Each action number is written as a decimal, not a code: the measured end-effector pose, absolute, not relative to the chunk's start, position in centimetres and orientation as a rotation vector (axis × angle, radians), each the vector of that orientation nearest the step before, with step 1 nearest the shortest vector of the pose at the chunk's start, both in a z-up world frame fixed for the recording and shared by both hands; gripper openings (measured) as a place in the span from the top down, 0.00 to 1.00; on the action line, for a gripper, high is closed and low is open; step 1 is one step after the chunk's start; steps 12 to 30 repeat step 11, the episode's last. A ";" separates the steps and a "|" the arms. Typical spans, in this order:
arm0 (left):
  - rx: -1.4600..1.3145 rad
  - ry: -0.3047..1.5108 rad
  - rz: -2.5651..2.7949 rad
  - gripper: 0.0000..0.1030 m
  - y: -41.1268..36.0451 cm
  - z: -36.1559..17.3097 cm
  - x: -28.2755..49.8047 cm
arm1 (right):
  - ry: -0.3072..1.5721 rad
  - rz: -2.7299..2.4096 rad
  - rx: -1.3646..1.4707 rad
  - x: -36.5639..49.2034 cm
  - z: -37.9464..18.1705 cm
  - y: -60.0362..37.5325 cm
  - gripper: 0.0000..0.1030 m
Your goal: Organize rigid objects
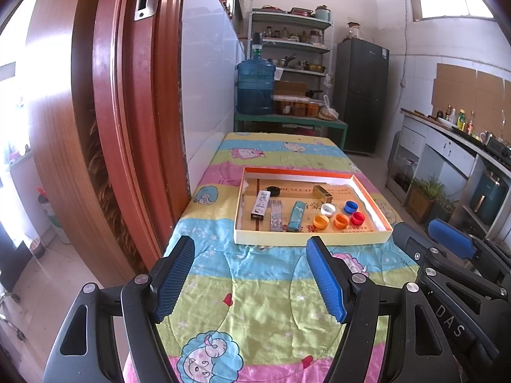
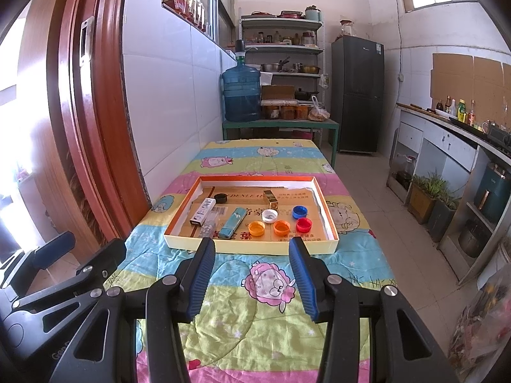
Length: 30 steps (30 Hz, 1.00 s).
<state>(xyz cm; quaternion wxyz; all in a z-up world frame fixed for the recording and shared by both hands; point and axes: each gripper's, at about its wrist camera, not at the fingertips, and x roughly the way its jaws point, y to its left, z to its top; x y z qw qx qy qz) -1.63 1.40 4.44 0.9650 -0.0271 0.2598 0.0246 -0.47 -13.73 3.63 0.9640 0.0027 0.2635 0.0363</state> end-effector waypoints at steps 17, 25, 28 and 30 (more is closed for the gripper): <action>-0.065 0.529 0.056 0.28 1.2 4.0 -1.9 | 0.535 0.071 0.008 -0.3 3.7 -13.8 0.54; -0.065 0.529 0.056 0.28 1.2 4.0 -1.9 | 0.535 0.071 0.008 -0.3 3.7 -13.8 0.54; -0.065 0.529 0.056 0.28 1.2 4.0 -1.9 | 0.535 0.071 0.008 -0.3 3.7 -13.8 0.54; -0.065 0.529 0.056 0.28 1.2 4.0 -1.9 | 0.535 0.071 0.008 -0.3 3.7 -13.8 0.54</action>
